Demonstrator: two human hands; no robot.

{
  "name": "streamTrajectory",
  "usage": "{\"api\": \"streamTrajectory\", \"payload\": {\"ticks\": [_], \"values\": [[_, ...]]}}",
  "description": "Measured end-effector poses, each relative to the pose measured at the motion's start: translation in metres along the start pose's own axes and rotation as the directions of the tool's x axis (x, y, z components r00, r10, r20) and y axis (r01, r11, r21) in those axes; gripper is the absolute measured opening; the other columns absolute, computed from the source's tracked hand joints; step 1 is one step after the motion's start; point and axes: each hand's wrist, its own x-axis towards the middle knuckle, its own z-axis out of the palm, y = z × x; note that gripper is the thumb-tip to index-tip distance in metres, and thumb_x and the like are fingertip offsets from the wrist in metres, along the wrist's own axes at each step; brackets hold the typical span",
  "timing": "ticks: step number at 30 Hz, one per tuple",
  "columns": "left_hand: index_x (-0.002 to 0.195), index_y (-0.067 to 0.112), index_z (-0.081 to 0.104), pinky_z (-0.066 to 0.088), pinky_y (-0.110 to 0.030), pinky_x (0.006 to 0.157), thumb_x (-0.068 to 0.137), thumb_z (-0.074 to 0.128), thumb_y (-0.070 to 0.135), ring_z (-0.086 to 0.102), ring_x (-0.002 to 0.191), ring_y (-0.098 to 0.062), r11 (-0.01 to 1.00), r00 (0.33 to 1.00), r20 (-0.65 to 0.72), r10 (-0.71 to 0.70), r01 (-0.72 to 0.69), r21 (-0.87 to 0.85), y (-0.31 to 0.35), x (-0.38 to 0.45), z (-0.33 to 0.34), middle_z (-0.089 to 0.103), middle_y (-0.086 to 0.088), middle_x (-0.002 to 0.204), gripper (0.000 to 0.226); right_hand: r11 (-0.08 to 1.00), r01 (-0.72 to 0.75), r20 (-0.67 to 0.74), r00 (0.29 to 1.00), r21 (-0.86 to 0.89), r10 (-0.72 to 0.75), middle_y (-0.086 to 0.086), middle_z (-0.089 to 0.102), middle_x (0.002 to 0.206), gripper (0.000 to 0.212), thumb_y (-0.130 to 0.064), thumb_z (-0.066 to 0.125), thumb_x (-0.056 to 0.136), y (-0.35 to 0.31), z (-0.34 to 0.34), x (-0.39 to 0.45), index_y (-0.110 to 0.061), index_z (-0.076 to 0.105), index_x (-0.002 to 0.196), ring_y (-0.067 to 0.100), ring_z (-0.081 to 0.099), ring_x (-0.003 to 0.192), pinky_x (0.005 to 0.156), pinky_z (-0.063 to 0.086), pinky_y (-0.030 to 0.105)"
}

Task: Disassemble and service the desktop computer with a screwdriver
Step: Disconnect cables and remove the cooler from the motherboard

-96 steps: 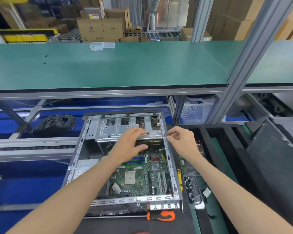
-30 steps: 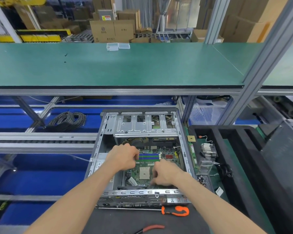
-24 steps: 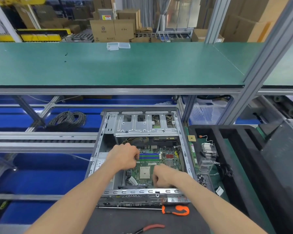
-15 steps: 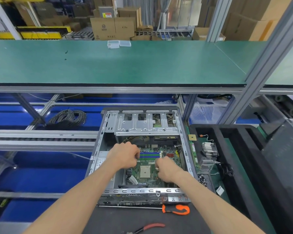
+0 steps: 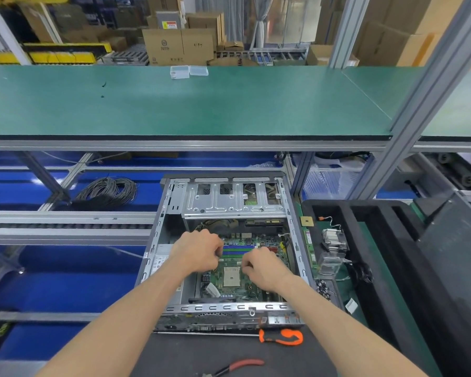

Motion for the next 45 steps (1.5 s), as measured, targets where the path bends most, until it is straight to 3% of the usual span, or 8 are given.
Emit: {"api": "streamTrajectory", "payload": {"ticks": [8, 16, 24, 30, 33, 36, 40, 45], "values": [[0.103, 0.037, 0.067, 0.049, -0.032, 0.069, 0.089, 0.05, 0.033, 0.064, 0.092, -0.014, 0.995, 0.98, -0.19, 0.057, -0.071, -0.068, 0.003, -0.012, -0.002, 0.069, 0.016, 0.1, 0.022, 0.988, 0.107, -0.049, 0.994, 0.112, -0.102, -0.001, 0.075, 0.098, 0.015, -0.023, 0.061, 0.098, 0.0, -0.008, -0.011, -0.018, 0.076, 0.102, 0.014, 0.067, 0.085, 0.084, 0.057, 0.036], [0.089, 0.022, 0.075, 0.054, -0.035, 0.078, 0.086, 0.07, 0.018, 0.064, 0.079, -0.006, 0.793, 0.934, -0.341, 0.107, -0.287, -0.537, 0.026, -0.049, -0.001, 0.069, 0.012, 0.082, 0.007, 0.962, 0.239, -0.175, 0.961, 0.129, -0.215, -0.004, 0.071, 0.092, 0.015, -0.029, 0.065, 0.096, -0.013, -0.029, -0.044, -0.019, 0.075, 0.102, 0.009, 0.061, 0.078, 0.077, 0.052, 0.031], [0.089, 0.009, 0.068, 0.044, -0.031, 0.069, 0.088, 0.071, 0.014, 0.053, 0.077, -0.018, 0.836, 0.631, -0.702, 0.329, -0.54, -0.094, 0.044, -0.097, 0.021, 0.06, 0.0, 0.083, 0.006, 0.905, 0.415, -0.38, 0.825, -0.095, -0.418, -0.005, 0.057, 0.082, 0.014, -0.022, 0.071, 0.09, -0.015, -0.014, -0.094, -0.01, 0.072, 0.097, 0.014, 0.054, 0.074, 0.069, 0.049, 0.033], [0.087, 0.004, 0.07, 0.043, -0.036, 0.061, 0.098, 0.061, 0.014, 0.05, 0.068, -0.024, 0.779, 0.517, -0.655, 0.55, -0.602, 0.179, 0.053, -0.125, 0.063, 0.06, -0.007, 0.08, 0.017, 0.758, 0.549, -0.439, 0.618, -0.352, -0.652, 0.006, 0.055, 0.086, 0.007, -0.013, 0.065, 0.093, -0.005, 0.018, -0.123, -0.006, 0.065, 0.09, 0.023, 0.048, 0.079, 0.069, 0.038, 0.032], [0.085, 0.008, 0.068, 0.044, -0.036, 0.058, 0.096, 0.059, 0.013, 0.051, 0.065, -0.024, 0.781, 0.548, -0.61, 0.572, -0.591, 0.201, 0.058, -0.135, 0.086, 0.06, -0.005, 0.077, 0.016, 0.738, 0.579, -0.363, 0.642, -0.347, -0.675, 0.005, 0.056, 0.084, 0.01, -0.014, 0.06, 0.095, 0.001, 0.041, -0.137, -0.007, 0.066, 0.093, 0.023, 0.051, 0.073, 0.056, 0.045, 0.033], [0.079, 0.014, 0.061, 0.046, -0.035, 0.048, 0.087, 0.069, 0.015, 0.053, 0.063, -0.022, 0.836, 0.682, -0.508, 0.526, -0.524, 0.163, 0.064, -0.138, 0.107, 0.056, -0.001, 0.074, 0.011, 0.79, 0.505, -0.252, 0.761, -0.348, -0.597, 0.002, 0.055, 0.082, 0.01, -0.02, 0.061, 0.095, 0.004, 0.067, -0.145, -0.012, 0.065, 0.092, 0.024, 0.057, 0.064, 0.043, 0.043, 0.036], [0.078, 0.02, 0.067, 0.045, -0.03, 0.038, 0.065, 0.09, 0.023, 0.062, 0.058, -0.016, 0.937, 0.883, -0.312, 0.35, -0.323, 0.136, 0.072, -0.135, 0.126, 0.058, 0.005, 0.068, 0.026, 0.937, 0.224, -0.111, 0.959, -0.268, -0.261, 0.004, 0.064, 0.109, 0.027, -0.029, 0.043, 0.103, 0.008, 0.089, -0.138, -0.015, 0.061, 0.117, 0.034, 0.064, 0.093, 0.073, 0.05, 0.042], [0.066, 0.021, 0.063, 0.038, -0.024, 0.032, 0.045, 0.095, 0.021, 0.059, 0.041, -0.015, 0.972, 0.945, -0.24, 0.225, -0.198, 0.13, 0.082, -0.128, 0.133, 0.056, 0.004, 0.053, 0.039, 0.994, 0.045, -0.066, 0.996, -0.101, -0.052, 0.007, 0.068, 0.112, 0.026, -0.026, 0.048, 0.099, 0.011, 0.107, -0.132, -0.016, 0.065, 0.114, 0.031, 0.063, 0.104, 0.08, 0.051, 0.04]]}}
